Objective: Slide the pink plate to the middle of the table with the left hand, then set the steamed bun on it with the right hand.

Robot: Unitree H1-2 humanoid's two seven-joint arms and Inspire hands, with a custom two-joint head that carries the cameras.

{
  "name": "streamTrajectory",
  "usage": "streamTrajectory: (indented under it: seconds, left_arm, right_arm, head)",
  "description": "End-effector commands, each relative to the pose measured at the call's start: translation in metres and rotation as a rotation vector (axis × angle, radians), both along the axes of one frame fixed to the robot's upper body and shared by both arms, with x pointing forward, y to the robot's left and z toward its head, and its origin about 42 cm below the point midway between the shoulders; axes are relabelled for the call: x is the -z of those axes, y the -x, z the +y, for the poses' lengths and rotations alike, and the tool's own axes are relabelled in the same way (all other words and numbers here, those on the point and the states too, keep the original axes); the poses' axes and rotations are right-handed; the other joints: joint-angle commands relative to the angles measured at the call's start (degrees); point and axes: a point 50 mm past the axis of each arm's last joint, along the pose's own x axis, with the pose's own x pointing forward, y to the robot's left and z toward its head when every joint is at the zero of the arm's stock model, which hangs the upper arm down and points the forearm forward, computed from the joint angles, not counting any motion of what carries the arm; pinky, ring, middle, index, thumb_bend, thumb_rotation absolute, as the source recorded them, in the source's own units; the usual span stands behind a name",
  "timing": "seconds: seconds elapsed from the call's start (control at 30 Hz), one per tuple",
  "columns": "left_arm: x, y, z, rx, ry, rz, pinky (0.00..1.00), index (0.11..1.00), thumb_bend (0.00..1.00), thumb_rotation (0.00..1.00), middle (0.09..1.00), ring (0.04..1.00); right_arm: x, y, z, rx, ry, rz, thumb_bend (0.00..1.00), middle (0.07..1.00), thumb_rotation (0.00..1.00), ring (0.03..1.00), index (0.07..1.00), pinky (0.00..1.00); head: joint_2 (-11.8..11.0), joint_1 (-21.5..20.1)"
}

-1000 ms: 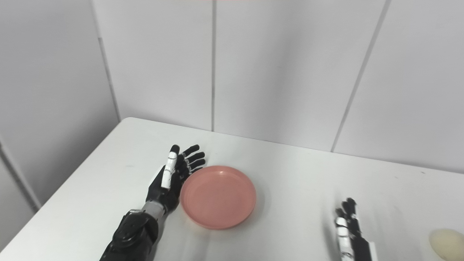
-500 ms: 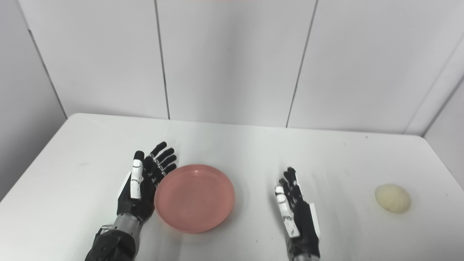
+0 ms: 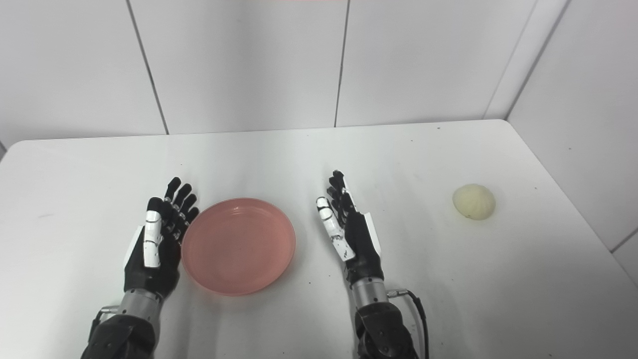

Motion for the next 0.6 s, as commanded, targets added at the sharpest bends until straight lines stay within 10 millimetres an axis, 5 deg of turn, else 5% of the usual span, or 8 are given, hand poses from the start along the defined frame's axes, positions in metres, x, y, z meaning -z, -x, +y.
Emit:
streamTrajectory:
  seconds: [0.0,0.23,0.37,0.57]
  left_arm:
    - [-0.006,-0.004,-0.005,0.013,-0.007,-0.046,1.00,1.000,0.68,1.00,1.000,1.000]
    - [-0.001,-0.007,-0.017,0.039,-0.015,-0.049,1.00,1.000,0.65,1.00,1.000,1.000]
    - [0.002,-0.010,-0.023,0.039,-0.024,-0.053,1.00,1.000,0.64,1.00,1.000,1.000]
    - [0.008,-0.014,-0.030,0.036,-0.030,-0.066,1.00,1.000,0.62,1.00,1.000,1.000]
  right_arm:
    - [-0.018,-0.010,-0.001,0.011,-0.010,-0.062,0.56,0.965,0.80,0.947,0.970,0.97]
    - [-0.041,-0.026,-0.036,0.100,0.008,-0.122,0.55,0.949,0.82,0.948,0.949,0.98]
    - [-0.060,-0.033,-0.069,0.185,0.045,-0.162,0.62,0.922,0.76,0.919,0.914,0.94]
    - [-0.086,-0.036,-0.120,0.268,0.147,-0.199,0.59,0.930,0.70,0.921,0.929,0.97]
  head:
    - [-0.6,-0.1]
    - [-2.4,0.0]
    - [-3.7,1.0]
    - [-4.9,2.0]
